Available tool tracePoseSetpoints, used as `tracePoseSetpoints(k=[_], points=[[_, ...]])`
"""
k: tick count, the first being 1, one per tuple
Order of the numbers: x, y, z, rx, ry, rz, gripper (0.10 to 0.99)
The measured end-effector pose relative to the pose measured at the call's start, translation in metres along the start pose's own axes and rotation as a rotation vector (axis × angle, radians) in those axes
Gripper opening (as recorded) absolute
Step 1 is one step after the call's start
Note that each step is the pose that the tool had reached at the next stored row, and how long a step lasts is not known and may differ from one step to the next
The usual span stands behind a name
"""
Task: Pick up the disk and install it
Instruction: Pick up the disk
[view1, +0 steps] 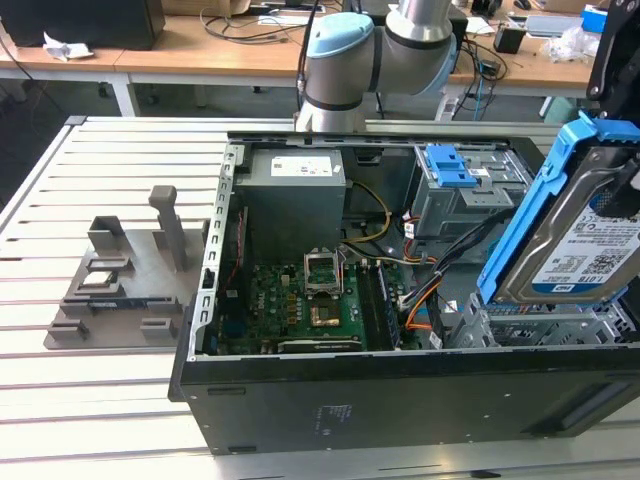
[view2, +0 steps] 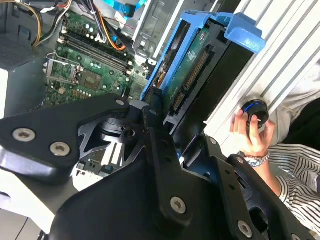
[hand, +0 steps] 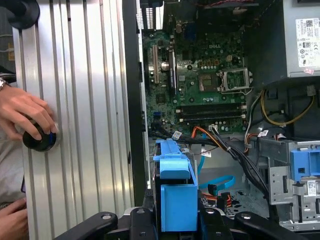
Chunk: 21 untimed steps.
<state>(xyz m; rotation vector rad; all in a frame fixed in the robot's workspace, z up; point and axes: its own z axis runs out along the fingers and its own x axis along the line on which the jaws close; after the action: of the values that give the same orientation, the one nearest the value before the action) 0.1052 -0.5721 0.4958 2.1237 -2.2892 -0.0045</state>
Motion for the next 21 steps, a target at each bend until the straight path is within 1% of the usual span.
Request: tracePoseSetpoints(k=[2,4,6,8,9,11,13,17,19,21], points=[[-0.0004,-0.0045,0.0002,0.0,0.0001,0.0,0.365],[-0.0008,-0.0102,0.0028,0.0,0.0006,0.0,0.365],[-0.001,-0.012,0.0048,0.0,0.0006,0.0,0.365],[-0.0012,-0.0136,0.0097,0.0,0.0006,0.0,0.365],[-0.0021,-0.0162,0.0116,0.0,0.0006,0.0,0.365],[-0.0089,-0.0208,0.0132,0.0,0.0006,0.0,0.365],[-0.0144,-0.0222,0.016,0.0,0.0006,0.0,0.365],[-0.0182,-0.0222,0.0224,0.0,0.0007,0.0,0.365],[-0.0198,-0.0222,0.0289,0.0,0.0005,0.0,0.365],[-0.0209,-0.0221,0.0328,0.0,0.0005,0.0,0.365]])
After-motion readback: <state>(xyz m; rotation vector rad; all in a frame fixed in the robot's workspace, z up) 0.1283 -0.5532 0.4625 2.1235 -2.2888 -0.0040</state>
